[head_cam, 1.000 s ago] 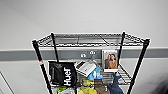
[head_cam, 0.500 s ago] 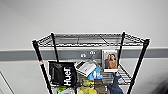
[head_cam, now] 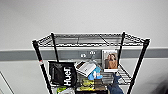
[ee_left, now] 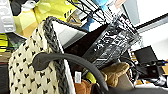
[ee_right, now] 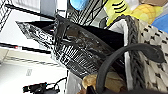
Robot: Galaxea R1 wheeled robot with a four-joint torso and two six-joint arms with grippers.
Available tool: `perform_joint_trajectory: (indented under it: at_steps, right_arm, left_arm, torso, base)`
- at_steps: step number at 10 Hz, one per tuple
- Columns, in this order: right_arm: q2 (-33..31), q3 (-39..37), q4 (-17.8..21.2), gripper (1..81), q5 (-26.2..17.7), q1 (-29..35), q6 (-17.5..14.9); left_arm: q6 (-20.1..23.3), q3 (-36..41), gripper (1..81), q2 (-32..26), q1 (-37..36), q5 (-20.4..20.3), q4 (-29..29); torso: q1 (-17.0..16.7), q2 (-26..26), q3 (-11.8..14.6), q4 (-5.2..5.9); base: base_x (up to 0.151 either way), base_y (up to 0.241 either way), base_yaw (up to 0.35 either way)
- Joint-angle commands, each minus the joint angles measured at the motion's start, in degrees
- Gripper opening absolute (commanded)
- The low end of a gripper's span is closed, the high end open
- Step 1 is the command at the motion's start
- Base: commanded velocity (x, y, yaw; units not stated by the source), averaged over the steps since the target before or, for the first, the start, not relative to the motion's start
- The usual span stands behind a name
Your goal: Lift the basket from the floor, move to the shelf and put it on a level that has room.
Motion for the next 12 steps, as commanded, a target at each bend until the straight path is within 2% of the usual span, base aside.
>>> perform_joint_trajectory:
  at_steps: [1,7,10,12]
  right_arm:
    - [-3.0,8.1,0.6,1.0,1.6,7.7,0.5]
    - [-5.2,14.3,1.2,1.0,1.7,13.6,1.1]
    - [-9.7,18.5,1.5,1.0,1.8,16.9,1.2]
    - [-14.1,20.3,3.6,1.0,1.7,20.1,1.2]
  left_arm:
    - [0.1,7.9,1.0,-2.0,-9.0,1.3,-0.2]
    - [-1.1,15.6,1.0,-6.2,-16.3,1.4,-1.0]
    - [-2.7,18.8,1.0,-10.2,-19.8,1.4,-1.1]
    - [-4.2,19.7,1.0,-12.1,-21.8,1.6,-1.1]
  torso:
    - [0.0,0.0,0.0,0.00]
    - [0.0,0.0,0.0,0.00]
    - [0.0,0.0,0.0,0.00]
    - [0.0,0.0,0.0,0.00]
  base:
    - [0.000,0.000,0.000]
    - [0.000,0.000,0.000]
    - [0.000,0.000,0.000]
    - [0.000,0.000,0.000]
